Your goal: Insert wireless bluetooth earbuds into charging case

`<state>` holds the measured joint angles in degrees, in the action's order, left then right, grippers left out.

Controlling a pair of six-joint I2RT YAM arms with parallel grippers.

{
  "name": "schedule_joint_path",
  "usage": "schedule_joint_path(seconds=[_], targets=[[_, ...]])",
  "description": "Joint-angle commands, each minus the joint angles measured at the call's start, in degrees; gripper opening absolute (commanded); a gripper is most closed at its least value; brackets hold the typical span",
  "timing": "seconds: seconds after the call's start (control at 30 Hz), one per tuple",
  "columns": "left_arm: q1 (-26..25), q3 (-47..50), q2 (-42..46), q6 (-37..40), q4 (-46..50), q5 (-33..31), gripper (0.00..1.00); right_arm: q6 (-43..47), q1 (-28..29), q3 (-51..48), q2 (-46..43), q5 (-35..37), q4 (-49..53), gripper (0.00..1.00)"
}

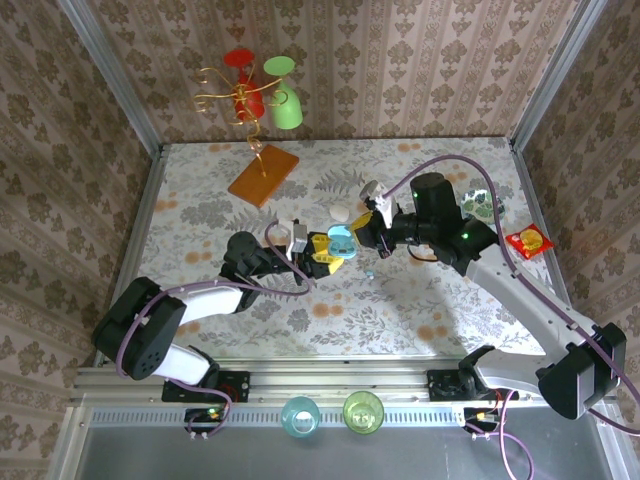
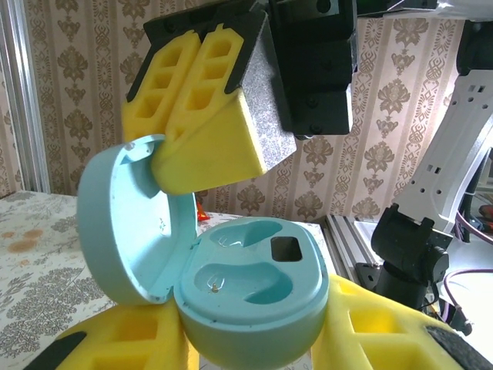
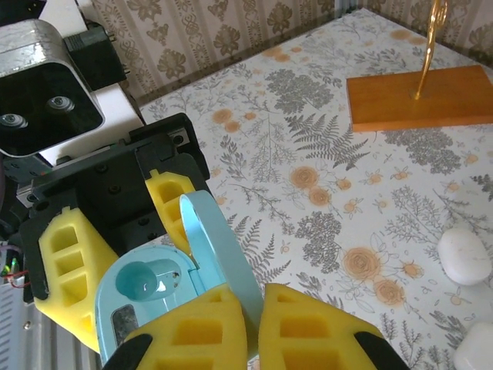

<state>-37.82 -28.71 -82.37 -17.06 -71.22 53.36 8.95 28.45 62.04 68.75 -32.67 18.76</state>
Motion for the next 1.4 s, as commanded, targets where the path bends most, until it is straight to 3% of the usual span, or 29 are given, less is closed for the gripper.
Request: schedule_joint_path(seconds=[0.0, 0.13, 0.3, 0.63, 0.9, 1.13, 1.37], targets=[[-0.6, -2.1, 0.5, -0.2, -2.6, -1.8, 0.29, 0.9, 2.5, -2.1, -1.9, 2.0, -2.6, 0.0], [-0.5, -2.5, 0.4, 0.0, -2.5, -3.2, 0.35, 1.8, 4.6, -4.1, -5.1, 9.3, -6.1, 0.0], [-0.4, -2.8, 0.9, -0.4, -2.5, -5.1, 0.5, 4.8, 7.6, -4.8, -7.6, 19.3, -6.3, 0.0], [-0.4, -3.0, 1.4, -2.5, -2.5, -7.2, 0.75, 7.9, 11.7, -5.4, -8.9, 29.6, -7.6, 0.0], [-0.8, -3.5, 0.8, -3.7, -2.5, -6.3, 0.77, 7.0, 12.8, -6.1, -8.6, 32.8, -11.2, 0.0], [-1.4, -3.5, 0.5, -3.4, -2.6, -6.8, 0.85, 5.3, 13.0, -7.1, -8.7, 33.7, -15.1, 0.0], [-1.9, -4.2, -0.2, -3.6, -2.6, -7.0, 0.75, 4.8, 13.5, -7.1, -8.0, 33.4, -16.5, 0.0]])
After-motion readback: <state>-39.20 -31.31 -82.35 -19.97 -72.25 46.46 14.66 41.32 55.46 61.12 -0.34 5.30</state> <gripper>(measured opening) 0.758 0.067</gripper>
